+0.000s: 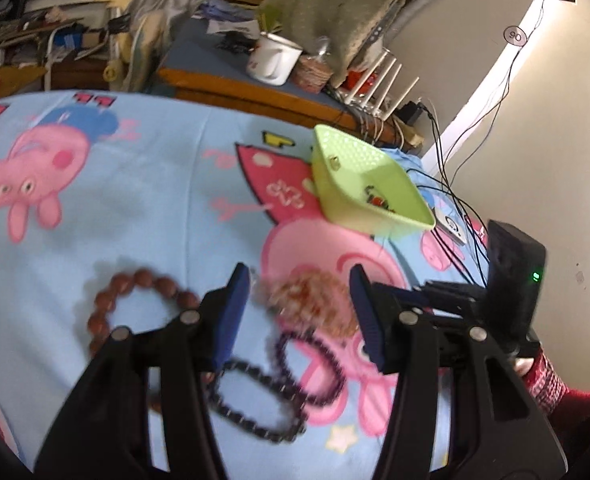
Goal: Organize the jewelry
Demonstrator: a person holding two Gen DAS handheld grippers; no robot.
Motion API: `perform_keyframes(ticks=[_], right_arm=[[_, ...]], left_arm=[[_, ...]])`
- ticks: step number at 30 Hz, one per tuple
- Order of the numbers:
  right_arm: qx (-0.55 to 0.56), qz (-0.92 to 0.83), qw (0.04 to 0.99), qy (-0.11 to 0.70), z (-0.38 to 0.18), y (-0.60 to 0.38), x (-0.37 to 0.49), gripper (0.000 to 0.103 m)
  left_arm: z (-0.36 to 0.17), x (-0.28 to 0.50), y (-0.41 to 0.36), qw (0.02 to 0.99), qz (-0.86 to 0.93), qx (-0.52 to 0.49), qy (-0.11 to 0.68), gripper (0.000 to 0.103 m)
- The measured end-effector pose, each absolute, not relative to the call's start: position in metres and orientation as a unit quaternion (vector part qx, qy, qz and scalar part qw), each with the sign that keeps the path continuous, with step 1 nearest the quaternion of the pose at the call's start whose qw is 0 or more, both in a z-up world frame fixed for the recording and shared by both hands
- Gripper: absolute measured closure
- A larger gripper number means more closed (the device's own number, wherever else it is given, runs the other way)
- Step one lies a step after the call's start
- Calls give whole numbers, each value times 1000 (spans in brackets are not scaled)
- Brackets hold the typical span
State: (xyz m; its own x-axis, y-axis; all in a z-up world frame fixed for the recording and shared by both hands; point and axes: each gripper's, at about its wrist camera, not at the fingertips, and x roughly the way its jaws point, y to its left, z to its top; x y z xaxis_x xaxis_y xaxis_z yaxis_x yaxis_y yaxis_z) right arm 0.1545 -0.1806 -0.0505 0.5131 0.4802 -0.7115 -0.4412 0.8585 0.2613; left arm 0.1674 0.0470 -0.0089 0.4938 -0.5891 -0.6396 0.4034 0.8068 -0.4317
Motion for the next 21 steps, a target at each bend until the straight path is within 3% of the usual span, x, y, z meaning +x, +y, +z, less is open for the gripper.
perform_keyframes(ticks=[6,17,21], right_arm=[[-8,251,869,426,-56,-177,157,103],[110,139,890,420,-59,-290,108,103],[129,130,890,418,-64,-307,88,103]], left_arm=[[-14,162,54,855,-288,-118,415,53],[-13,159,7,844,-328,-76,418,53],[-19,157,-36,838,-343,-19,424,43]])
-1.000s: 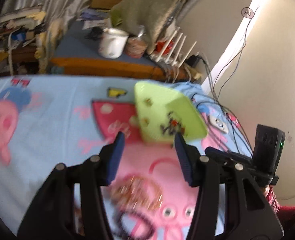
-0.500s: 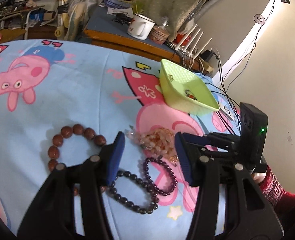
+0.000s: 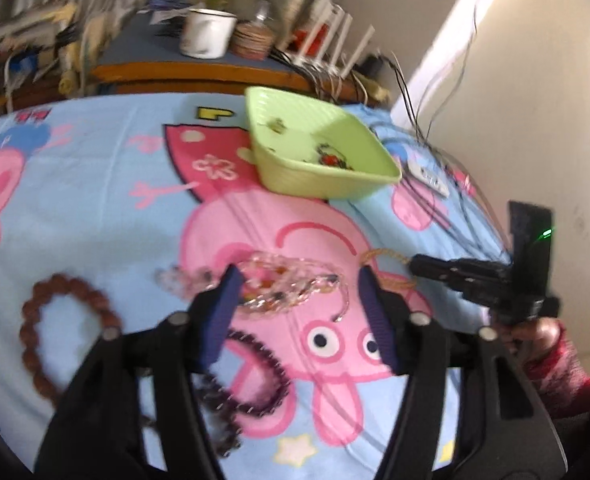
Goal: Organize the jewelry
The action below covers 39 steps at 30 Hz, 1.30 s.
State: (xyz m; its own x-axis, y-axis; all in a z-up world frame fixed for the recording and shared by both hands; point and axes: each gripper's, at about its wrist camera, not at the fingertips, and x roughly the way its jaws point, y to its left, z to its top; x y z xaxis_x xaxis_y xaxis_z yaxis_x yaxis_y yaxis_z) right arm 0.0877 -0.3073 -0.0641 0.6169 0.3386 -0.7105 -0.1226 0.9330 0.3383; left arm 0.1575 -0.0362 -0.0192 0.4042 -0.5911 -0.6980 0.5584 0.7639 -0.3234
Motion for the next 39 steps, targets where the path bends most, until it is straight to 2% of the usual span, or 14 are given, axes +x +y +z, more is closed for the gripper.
perform_keyframes(ticks=[4,5,6,7,8,13,18,30,34,39], right_arm=[[145,157,896,390,-55,-304,79,103],[152,176,894,382,-51,-301,77,103],[162,205,892,370,-45,-293,77,92],[165,219,891,362,-41,-289,78,87],[165,233,891,354,-37,-282,81,84],[61,249,897,361,-34,-229,100,84],[-29,251,883,395,-51,-184,126,84],[-38,269,870,411,-57,-163,147,83],[3,297,876,382,-40,-165,144,83],[3,310,880,361,-25,-151,153,83]], left_arm=[[-34,170,-50,837,-320,13,443,46],[-40,175,-52,836,-313,18,450,64],[-47,182,-54,830,-310,19,463,87],[-56,190,-52,821,-307,10,481,96],[-58,197,-47,813,-316,-14,488,98],[-45,209,-19,810,-328,-85,479,99],[-18,204,-7,825,-332,-91,448,99],[33,190,-2,843,-358,-90,391,99],[47,180,-5,845,-369,-85,377,99],[68,169,-13,849,-385,-73,354,99]])
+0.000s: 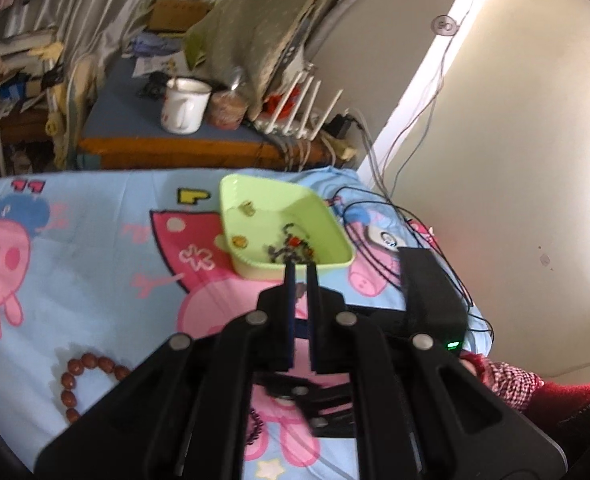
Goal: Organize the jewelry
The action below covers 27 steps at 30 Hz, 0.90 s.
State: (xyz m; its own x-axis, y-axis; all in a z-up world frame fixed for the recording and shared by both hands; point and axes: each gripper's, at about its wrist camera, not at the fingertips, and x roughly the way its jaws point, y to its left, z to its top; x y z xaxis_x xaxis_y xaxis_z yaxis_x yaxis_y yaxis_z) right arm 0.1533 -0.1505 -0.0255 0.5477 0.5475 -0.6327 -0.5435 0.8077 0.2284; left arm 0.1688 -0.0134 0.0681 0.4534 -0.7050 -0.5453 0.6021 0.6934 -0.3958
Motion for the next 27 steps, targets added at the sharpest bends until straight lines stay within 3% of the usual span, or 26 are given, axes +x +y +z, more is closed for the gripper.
perform_keyframes(ticks=[1,2,6,17,19,20,21,27], right_arm=[[9,315,876,364,-25,-150,157,85],[23,317,871,374,-25,-150,162,103],[91,330,852,397,-11,-166,173,103],[140,330,883,303,118,-220,174,103],[127,326,889,295,128,-221,171,103],[122,325,891,293,130,-221,168,103],[118,325,892,292,131,-220,166,103],[107,322,894,293,129,-217,165,103]], left_arm=[[73,167,-14,851,-387,-71,348,99],[77,167,-14,853,-388,-71,343,99],[98,163,-11,860,-390,-72,320,99],[125,173,-12,894,-360,-65,260,98],[112,175,-8,897,-351,-53,264,79],[105,176,-6,897,-346,-49,269,53],[97,175,-3,898,-342,-47,271,37],[43,164,-15,881,-368,12,297,36]])
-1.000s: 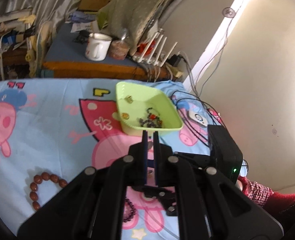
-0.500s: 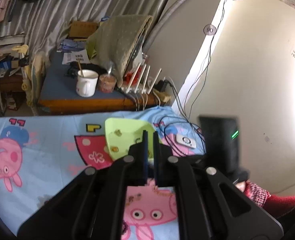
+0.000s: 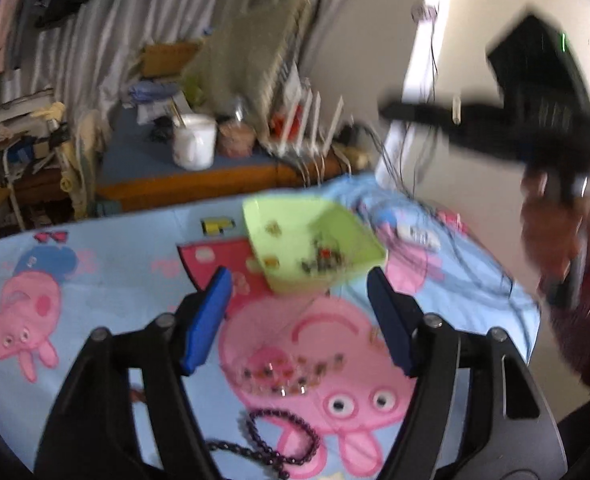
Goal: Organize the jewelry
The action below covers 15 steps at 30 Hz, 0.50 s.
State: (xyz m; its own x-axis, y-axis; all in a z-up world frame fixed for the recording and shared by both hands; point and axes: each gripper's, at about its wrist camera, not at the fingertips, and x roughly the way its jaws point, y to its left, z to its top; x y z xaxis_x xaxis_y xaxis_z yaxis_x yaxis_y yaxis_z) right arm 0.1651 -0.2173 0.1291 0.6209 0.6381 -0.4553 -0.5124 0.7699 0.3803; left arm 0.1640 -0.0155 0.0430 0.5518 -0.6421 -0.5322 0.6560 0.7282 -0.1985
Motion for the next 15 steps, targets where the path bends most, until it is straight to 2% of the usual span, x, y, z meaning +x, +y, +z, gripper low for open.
perform_keyframes(ticks=[5,6,7,9,11,15], right_arm=[[105,328,893,289,135,-211,163,103],[104,328,894,286,137,-211,161,103],[102,329,895,283,140,-211,159,103],[100,328,898,276,146,-213,156,103],[99,326,899,276,147,-215,155,103],[102,316,902,275,145,-222,157,103]], left_arm=[[0,175,-58,861,-360,82,349,36],[-8,179,-64,858,-355,99,356,41],[-18,183,-70,855,-347,116,368,50],[-31,195,-76,838,-348,124,401,99],[-35,206,-70,833,-346,102,420,98],[0,218,-50,849,-348,50,394,98]])
